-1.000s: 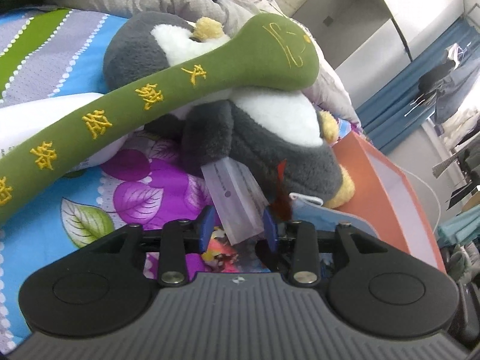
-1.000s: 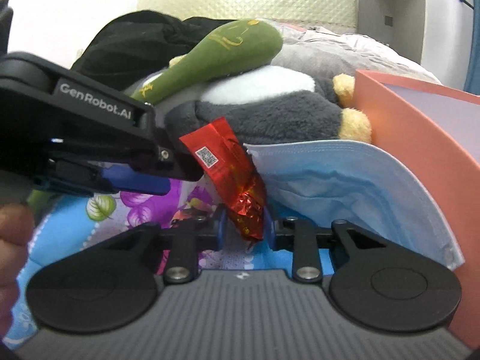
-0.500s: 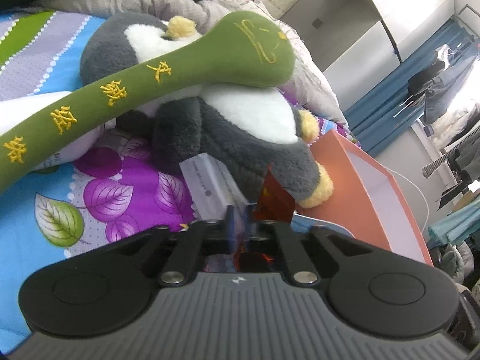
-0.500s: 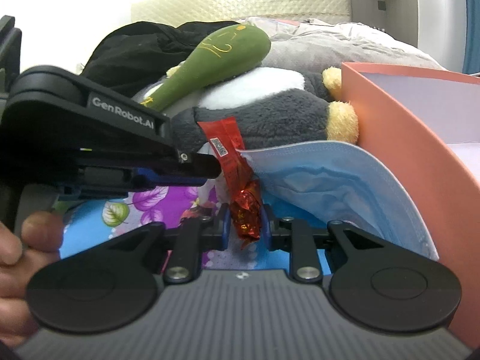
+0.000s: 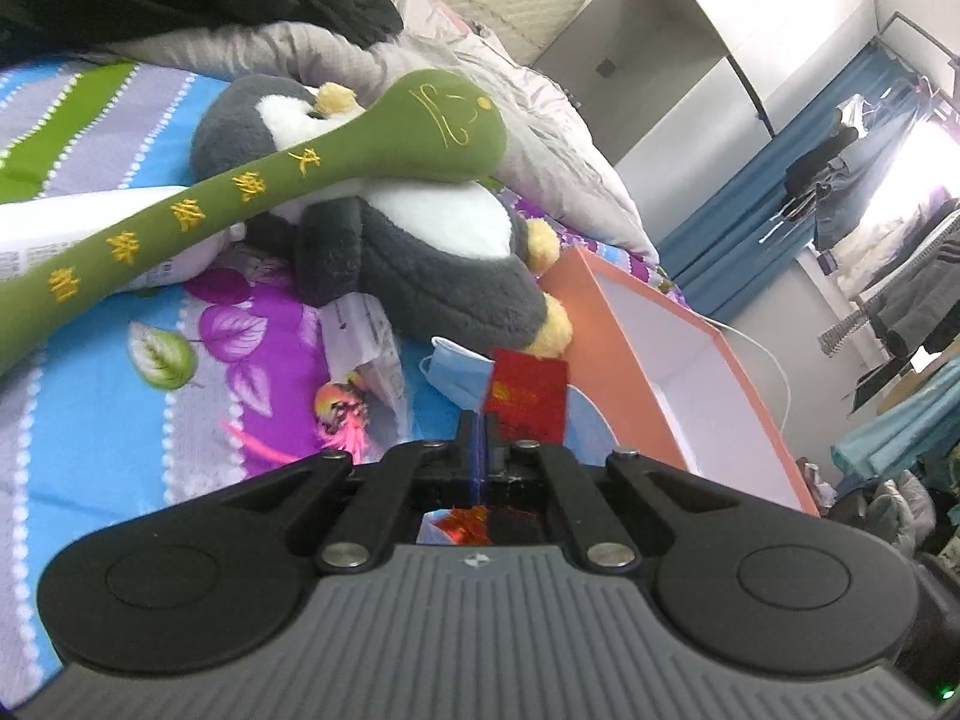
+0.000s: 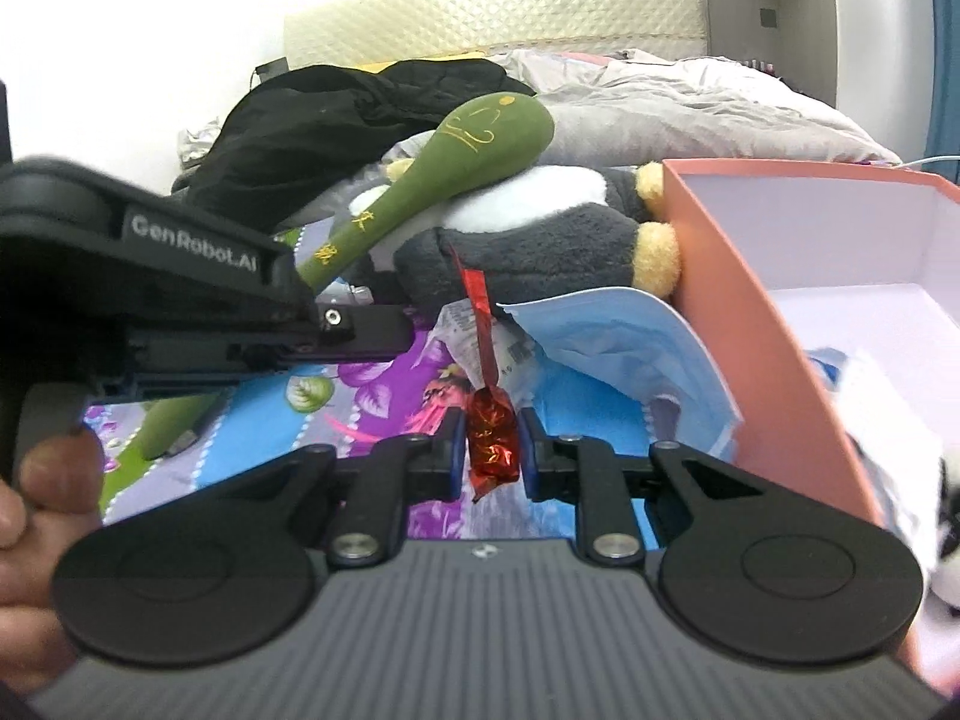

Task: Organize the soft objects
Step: 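Hold the red candy with the right gripper while the left gripper grasps the white paper tag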

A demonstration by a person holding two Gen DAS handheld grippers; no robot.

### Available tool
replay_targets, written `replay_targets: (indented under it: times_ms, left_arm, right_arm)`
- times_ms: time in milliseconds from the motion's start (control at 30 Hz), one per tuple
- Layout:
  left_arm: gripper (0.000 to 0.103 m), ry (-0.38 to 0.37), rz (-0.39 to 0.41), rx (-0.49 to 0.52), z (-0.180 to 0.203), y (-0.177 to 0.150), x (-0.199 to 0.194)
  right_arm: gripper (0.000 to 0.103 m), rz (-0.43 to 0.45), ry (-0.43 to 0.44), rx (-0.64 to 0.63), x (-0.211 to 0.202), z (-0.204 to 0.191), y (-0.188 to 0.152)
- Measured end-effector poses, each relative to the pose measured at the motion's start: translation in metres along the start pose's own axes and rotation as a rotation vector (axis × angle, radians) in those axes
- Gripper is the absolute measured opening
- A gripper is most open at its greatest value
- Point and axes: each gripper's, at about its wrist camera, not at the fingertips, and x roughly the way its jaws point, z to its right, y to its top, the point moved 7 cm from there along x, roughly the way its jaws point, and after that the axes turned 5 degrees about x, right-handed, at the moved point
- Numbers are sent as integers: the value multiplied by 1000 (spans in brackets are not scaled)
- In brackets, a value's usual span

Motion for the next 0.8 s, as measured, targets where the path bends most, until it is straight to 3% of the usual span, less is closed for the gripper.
replay_targets:
  times_ms: [200,633,667,800]
  left_arm:
    - [1,42,6,0,-8,-3,0]
    - [2,117,-86,32,-13,-1,74]
    - [3,125,-88,26,-14,-1,78]
    - [26,147,-95,20,-16,1,90]
  right_arm:
    - [22,-30,-16,29,-11,8,-18]
    - [22,-43,4,98,-8,23,-29]
    - [22,-46,9,99,-7,24,-29]
    - [22,-54,24,106,-5,22,-32]
